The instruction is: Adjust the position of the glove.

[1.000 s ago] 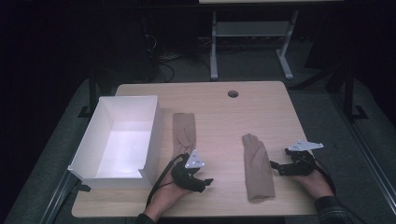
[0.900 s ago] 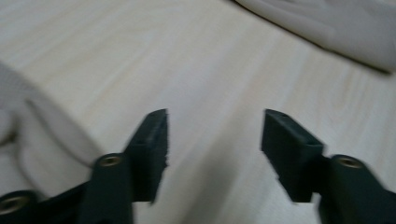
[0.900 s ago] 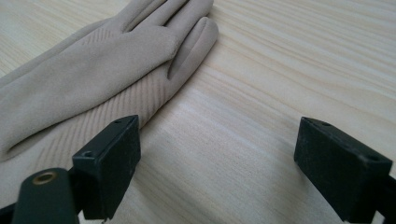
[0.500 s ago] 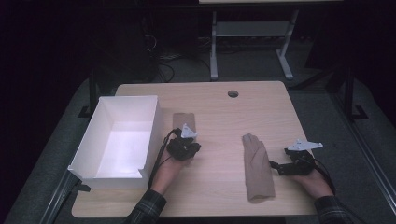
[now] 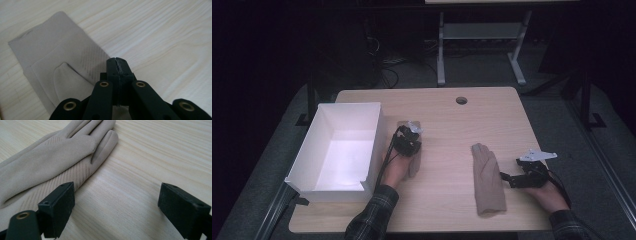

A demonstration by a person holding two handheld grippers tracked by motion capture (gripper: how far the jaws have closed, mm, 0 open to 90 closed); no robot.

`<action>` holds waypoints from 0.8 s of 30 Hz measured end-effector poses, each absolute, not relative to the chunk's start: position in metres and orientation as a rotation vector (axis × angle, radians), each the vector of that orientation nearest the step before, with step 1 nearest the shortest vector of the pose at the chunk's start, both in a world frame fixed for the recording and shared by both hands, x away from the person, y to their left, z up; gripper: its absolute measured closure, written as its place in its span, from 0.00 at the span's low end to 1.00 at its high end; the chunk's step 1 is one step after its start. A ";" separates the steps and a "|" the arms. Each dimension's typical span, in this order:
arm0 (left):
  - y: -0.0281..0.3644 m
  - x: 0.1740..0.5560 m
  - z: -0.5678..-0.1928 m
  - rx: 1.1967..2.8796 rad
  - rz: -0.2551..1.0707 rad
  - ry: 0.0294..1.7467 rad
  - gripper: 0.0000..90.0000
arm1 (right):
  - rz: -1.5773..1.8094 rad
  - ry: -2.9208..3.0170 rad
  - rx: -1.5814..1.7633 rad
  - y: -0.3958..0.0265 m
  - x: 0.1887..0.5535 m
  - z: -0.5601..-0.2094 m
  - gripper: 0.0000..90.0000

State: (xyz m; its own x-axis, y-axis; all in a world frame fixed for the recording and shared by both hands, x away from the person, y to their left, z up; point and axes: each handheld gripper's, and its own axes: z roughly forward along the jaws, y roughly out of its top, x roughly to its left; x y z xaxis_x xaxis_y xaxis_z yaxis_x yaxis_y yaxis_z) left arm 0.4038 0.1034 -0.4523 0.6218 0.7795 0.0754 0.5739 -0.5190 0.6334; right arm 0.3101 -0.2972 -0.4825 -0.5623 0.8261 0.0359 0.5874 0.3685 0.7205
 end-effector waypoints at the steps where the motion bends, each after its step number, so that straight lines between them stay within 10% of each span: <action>1: 0.103 0.404 -0.452 2.278 0.476 1.059 1.00 | 1.007 2.303 1.241 -0.297 0.310 -0.482 0.15; 24: 0.062 0.364 -0.459 2.319 0.244 0.824 1.00 | 1.008 2.307 1.234 -0.296 0.311 -0.483 0.15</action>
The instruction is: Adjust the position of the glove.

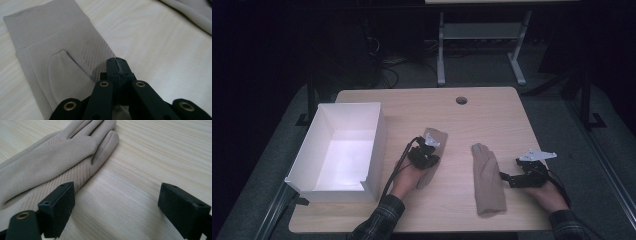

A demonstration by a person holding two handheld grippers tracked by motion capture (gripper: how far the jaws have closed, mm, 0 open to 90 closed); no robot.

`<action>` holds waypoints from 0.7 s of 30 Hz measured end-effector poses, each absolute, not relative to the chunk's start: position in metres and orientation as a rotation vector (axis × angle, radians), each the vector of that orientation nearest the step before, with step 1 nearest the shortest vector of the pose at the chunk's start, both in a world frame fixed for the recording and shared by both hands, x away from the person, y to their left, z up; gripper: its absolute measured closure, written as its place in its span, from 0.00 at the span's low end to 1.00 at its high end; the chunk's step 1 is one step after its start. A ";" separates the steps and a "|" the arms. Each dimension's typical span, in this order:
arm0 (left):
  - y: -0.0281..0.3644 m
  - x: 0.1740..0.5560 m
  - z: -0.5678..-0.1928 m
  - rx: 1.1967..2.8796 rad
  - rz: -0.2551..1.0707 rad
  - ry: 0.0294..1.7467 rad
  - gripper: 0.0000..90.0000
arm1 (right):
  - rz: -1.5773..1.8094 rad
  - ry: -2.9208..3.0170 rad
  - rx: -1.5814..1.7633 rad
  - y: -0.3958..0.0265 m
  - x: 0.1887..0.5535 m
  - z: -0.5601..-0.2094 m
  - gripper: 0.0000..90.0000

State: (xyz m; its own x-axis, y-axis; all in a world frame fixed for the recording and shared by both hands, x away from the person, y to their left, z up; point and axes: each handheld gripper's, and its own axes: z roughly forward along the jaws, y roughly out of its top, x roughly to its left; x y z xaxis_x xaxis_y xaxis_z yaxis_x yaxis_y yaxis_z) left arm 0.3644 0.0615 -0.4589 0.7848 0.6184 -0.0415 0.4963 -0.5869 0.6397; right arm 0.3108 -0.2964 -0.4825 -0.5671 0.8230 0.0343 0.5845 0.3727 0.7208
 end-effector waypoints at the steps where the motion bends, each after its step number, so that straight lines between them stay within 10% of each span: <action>1: 0.061 0.362 -0.459 2.321 0.232 0.815 1.00 | 1.008 2.307 1.234 -0.296 0.311 -0.483 0.15; 21: 0.069 0.315 -0.439 2.307 0.136 0.712 1.00 | 1.008 2.307 1.234 -0.296 0.311 -0.482 0.15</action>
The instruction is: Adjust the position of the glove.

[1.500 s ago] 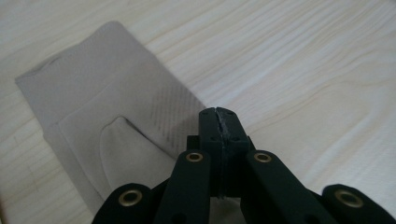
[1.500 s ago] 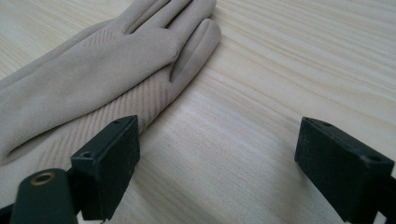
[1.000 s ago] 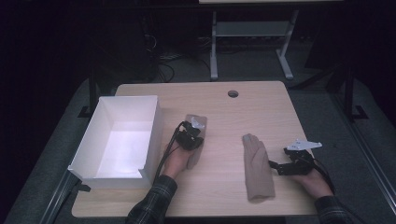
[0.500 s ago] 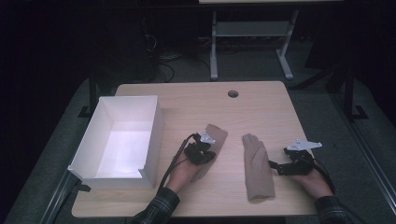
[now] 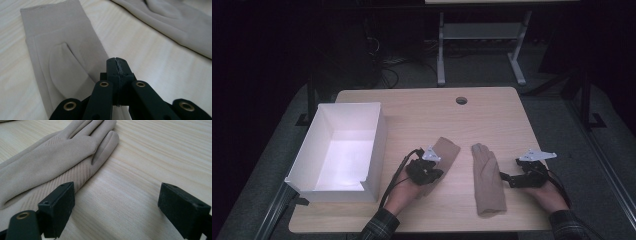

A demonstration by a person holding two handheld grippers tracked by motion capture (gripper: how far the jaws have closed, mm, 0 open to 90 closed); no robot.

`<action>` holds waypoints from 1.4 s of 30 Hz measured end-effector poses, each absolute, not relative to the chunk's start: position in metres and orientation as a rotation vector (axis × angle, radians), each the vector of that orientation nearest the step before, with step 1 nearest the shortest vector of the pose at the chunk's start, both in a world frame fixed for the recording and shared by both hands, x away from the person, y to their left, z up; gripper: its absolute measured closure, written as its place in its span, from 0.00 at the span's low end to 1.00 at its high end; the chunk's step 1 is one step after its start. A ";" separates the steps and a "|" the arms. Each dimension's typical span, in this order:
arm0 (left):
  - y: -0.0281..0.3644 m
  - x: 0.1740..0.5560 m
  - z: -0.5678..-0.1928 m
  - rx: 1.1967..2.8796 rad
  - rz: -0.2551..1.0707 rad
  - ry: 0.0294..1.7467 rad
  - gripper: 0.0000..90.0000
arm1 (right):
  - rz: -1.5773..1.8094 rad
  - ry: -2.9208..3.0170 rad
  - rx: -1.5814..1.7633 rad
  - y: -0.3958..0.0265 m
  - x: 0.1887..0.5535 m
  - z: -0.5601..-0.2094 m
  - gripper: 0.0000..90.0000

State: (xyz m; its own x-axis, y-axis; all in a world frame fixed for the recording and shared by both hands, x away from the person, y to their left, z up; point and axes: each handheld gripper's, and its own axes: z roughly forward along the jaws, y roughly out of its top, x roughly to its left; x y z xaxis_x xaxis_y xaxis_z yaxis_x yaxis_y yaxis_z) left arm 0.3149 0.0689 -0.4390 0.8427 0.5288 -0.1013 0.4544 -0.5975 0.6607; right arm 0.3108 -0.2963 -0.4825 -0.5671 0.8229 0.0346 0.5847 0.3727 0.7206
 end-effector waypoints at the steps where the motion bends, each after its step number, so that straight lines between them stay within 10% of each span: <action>1: 0.075 0.307 -0.438 2.287 0.113 0.723 1.00 | 1.008 2.307 1.233 -0.296 0.311 -0.482 0.15; 27: 0.116 0.303 -0.442 2.279 0.292 0.965 1.00 | 1.009 2.308 1.230 -0.296 0.311 -0.482 0.15; 42: 0.067 0.359 -0.432 2.206 0.242 0.876 1.00 | 1.009 2.308 1.229 -0.296 0.311 -0.483 0.15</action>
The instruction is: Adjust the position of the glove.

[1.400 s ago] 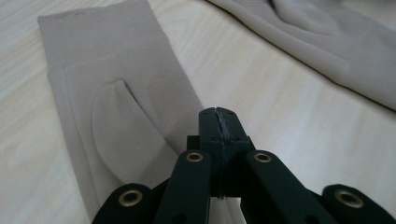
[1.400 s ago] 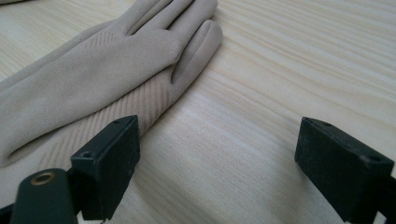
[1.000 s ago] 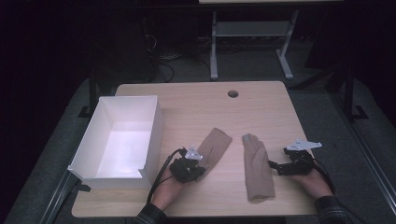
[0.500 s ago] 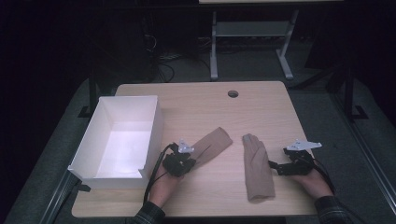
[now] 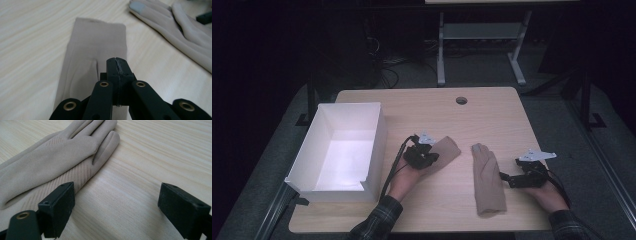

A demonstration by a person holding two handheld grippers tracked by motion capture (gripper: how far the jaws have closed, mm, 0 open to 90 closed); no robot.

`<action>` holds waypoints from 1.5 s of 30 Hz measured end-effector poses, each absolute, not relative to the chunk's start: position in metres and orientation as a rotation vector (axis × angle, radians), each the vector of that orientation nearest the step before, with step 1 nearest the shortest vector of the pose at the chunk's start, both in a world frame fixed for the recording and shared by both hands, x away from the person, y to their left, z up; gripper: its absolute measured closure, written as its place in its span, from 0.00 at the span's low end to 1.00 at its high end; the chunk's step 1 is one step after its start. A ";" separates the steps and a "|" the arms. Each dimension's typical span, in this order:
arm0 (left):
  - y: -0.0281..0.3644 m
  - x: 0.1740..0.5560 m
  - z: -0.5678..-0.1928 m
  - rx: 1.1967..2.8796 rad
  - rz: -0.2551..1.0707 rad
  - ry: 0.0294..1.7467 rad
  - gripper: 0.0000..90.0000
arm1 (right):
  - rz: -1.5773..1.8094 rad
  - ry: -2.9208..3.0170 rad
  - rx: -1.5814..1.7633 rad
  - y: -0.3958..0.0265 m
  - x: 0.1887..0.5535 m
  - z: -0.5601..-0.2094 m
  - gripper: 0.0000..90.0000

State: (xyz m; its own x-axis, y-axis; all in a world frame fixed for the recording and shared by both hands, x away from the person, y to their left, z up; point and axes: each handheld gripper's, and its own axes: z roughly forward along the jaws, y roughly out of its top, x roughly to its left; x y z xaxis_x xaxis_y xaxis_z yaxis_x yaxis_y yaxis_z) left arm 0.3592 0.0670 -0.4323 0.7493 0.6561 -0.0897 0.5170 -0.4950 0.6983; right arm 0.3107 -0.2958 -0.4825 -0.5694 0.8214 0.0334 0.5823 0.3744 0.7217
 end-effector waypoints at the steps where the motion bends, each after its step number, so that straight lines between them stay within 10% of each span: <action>1: 0.067 0.359 -0.432 2.206 0.242 0.876 1.00 | 1.009 2.308 1.229 -0.296 0.311 -0.483 0.15; 18: 0.027 0.402 -0.459 2.292 0.211 0.880 1.00 | 1.013 2.313 1.231 -0.295 0.311 -0.482 0.15; 45: 0.015 0.320 -0.464 2.270 -0.001 0.717 1.00 | 1.012 2.314 1.229 -0.295 0.311 -0.482 0.15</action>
